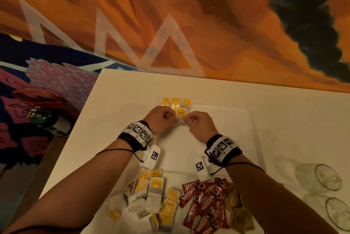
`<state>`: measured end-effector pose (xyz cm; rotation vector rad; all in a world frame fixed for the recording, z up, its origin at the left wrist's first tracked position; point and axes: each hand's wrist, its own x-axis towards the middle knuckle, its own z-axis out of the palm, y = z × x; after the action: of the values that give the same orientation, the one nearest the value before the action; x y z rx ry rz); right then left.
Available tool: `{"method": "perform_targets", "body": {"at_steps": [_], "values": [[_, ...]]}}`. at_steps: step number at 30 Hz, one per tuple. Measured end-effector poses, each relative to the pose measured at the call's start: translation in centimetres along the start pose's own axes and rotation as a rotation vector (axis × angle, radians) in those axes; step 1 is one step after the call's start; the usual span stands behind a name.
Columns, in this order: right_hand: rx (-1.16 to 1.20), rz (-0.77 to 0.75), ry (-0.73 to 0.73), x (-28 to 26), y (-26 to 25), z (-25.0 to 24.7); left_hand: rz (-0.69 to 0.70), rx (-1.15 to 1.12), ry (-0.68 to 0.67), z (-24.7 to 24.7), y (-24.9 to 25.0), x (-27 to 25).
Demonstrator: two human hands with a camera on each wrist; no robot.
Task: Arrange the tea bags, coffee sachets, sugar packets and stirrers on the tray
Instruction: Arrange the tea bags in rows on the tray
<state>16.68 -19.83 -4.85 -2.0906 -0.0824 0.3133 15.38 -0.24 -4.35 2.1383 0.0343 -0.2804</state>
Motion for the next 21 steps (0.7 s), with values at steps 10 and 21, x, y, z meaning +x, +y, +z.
{"method": "perform_targets", "body": {"at_steps": [10,21], "values": [[-0.209,0.138,-0.013,3.3,-0.1,-0.6,-0.119,0.252,0.004,-0.5,-0.5,1.0],[-0.258,0.194,0.049,4.3,-0.2,-0.2,-0.112,0.281,-0.018,-0.3,-0.8,0.9]]}}
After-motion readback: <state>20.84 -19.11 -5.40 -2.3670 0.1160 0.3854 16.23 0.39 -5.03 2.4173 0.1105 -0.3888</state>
